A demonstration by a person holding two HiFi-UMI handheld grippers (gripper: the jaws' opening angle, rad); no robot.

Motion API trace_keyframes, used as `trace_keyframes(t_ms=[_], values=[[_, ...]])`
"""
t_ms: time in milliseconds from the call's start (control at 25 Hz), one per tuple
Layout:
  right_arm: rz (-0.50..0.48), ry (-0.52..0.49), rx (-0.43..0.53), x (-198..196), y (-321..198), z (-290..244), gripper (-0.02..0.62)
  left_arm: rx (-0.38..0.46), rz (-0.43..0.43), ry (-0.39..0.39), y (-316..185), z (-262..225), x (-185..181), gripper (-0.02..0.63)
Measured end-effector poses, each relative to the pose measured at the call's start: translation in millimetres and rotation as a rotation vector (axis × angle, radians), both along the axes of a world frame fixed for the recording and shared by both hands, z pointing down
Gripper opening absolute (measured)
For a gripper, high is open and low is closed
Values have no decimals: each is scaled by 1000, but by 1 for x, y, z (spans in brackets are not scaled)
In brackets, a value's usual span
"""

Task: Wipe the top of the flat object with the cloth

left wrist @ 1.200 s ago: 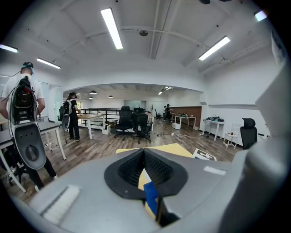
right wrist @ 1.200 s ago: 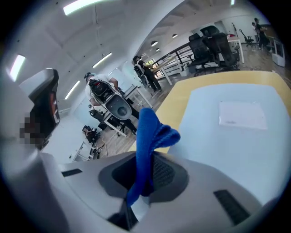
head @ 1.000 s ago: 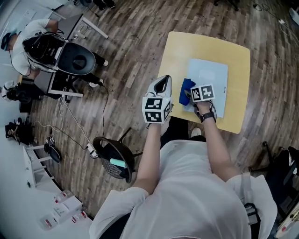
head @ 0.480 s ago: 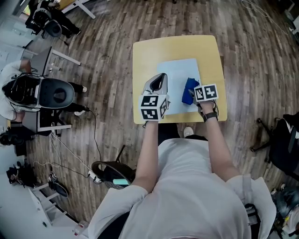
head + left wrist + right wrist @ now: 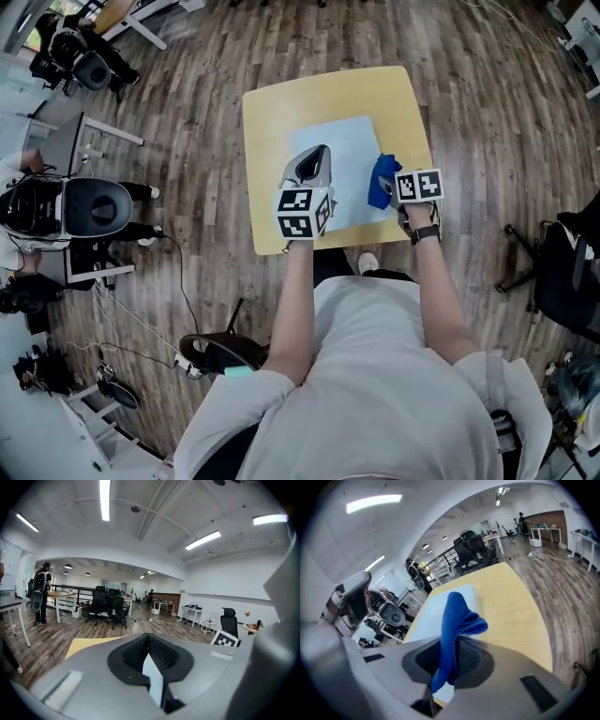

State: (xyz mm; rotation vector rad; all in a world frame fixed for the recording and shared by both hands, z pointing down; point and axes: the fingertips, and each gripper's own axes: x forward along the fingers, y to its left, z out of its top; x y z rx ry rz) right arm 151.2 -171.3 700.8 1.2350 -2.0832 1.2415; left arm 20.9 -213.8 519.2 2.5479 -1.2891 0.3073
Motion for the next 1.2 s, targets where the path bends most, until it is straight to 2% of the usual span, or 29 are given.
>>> trace_keyframes(t_ms=[120, 280, 440, 640, 800, 960, 1080, 1200], values=[[-92, -99, 33, -46, -9, -20, 58, 3, -70, -3, -3, -1, -23, 9], [-256, -182, 39, -123, -4, -28, 58, 19, -184, -21, 3, -4, -69, 11], [-420, -215, 3, -183, 17, -25, 58, 17, -312, -40, 22, -9, -116, 9], [-511, -217, -31, -236, 27, -15, 58, 6, -448, -50, 54, -16, -179, 11], [-541, -107, -46, -245, 32, 10, 58, 4, -523, -50, 80, -8, -216, 11], [-536, -55, -49, -238, 31, 19, 58, -4, -555, -24, 83, -1, -235, 9], [-514, -38, -47, -220, 29, 16, 58, -4, -520, 8, 69, -3, -223, 11], [-470, -30, -48, -196, 22, 12, 58, -3, -438, 27, 47, -6, -194, 9]])
